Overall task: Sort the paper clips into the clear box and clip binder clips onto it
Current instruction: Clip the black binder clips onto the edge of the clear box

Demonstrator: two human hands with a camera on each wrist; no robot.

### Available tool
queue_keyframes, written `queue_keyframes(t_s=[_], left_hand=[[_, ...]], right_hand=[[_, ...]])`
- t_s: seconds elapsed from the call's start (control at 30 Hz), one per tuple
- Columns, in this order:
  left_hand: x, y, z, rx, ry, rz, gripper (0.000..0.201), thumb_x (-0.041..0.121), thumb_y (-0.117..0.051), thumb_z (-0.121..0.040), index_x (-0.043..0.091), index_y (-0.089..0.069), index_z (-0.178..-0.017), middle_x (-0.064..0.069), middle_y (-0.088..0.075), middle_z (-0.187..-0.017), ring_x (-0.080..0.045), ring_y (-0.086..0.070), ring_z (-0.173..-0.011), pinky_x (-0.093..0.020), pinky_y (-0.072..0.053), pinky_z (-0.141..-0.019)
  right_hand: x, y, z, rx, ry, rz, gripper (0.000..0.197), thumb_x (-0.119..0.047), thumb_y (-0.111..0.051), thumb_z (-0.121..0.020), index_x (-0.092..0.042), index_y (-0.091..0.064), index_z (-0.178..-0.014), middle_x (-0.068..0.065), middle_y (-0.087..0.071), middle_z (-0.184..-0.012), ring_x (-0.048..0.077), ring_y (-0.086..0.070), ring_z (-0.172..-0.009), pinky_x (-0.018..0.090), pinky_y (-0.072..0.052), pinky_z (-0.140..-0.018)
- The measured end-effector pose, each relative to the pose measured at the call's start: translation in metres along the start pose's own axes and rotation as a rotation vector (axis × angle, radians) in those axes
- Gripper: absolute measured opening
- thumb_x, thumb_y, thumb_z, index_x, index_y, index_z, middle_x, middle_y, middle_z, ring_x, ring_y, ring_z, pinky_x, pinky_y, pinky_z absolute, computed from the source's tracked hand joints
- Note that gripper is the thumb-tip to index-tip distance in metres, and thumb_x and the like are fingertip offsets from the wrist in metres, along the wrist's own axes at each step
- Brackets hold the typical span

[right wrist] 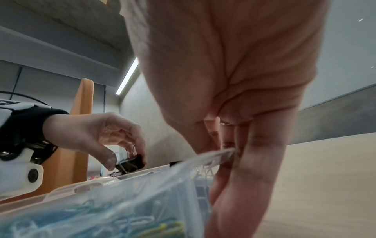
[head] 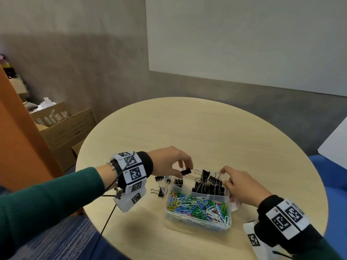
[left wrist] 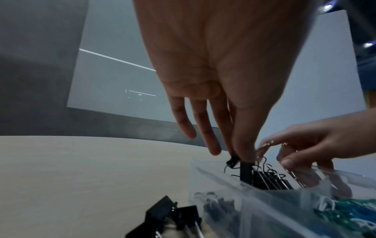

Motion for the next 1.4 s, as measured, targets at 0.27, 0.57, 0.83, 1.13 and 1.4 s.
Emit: queue_keyframes(t_s=[0.27,0.57,0.83,1.13,1.4], left_hand=[[-0.015,0.008,0.004,0.057,0.059,0.000,0.045,-0.003,-0.038,-0.095,0.026,-0.061,-0.121,0.008,-0.064,-0.124,-0.007,-0.056,-0.114,-0.024,-0.042,-0.098],[-0.057,-0.016,0.023,-0.174,0.376,0.030,0.057,0.036,-0.069,-0.084,0.025,-0.041,-0.132,0.000,-0.046,-0.119,-0.016,-0.061,-0.095,-0.031,-0.051,-0.087],[-0.043,-0.027,0.012,-0.200,0.301,-0.032,0.039,0.019,-0.064,-0.088,0.017,-0.051,-0.124,-0.008,-0.054,-0.118,-0.015,-0.048,-0.086,-0.026,-0.042,-0.082],[-0.048,-0.025,0.010,-0.113,0.301,-0.009,0.023,0.010,-0.066,-0.085,0.014,-0.056,-0.105,-0.003,-0.055,-0.099,-0.018,-0.053,-0.086,-0.028,-0.043,-0.073],[-0.061,-0.021,0.015,-0.063,0.347,0.065,0.011,0.015,-0.071,-0.083,0.012,-0.068,-0.094,0.002,-0.055,-0.090,-0.025,-0.063,-0.088,-0.022,-0.048,-0.066]], right_hand=[[-0.001,0.000,0.000,-0.003,0.004,-0.004,0.029,-0.019,-0.042,-0.100,-0.018,-0.043,-0.129,0.000,-0.062,-0.075,0.003,-0.057,-0.049,0.012,-0.039,-0.047],[-0.001,-0.001,-0.001,0.008,0.003,0.012,0.028,-0.018,-0.042,-0.100,-0.018,-0.043,-0.128,0.001,-0.061,-0.076,0.006,-0.060,-0.054,0.014,-0.038,-0.050],[-0.001,-0.001,0.000,0.006,0.001,0.004,0.028,-0.019,-0.043,-0.100,-0.018,-0.043,-0.128,0.000,-0.061,-0.073,0.009,-0.063,-0.058,0.016,-0.042,-0.055],[-0.003,0.001,0.002,-0.001,-0.006,-0.003,0.028,-0.020,-0.043,-0.100,-0.019,-0.043,-0.128,-0.002,-0.061,-0.072,0.001,-0.057,-0.048,0.011,-0.038,-0.045],[-0.001,0.001,0.001,0.004,-0.004,-0.007,0.028,-0.019,-0.042,-0.100,-0.019,-0.044,-0.128,-0.003,-0.061,-0.070,-0.007,-0.052,-0.038,0.010,-0.037,-0.044]])
Point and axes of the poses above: each hand's wrist, its own z-axis away from the middle knuckle, its own y-axis out of the back of the hand, x = y × z, the point moved 2 cm from there along -z, towards the middle knuckle
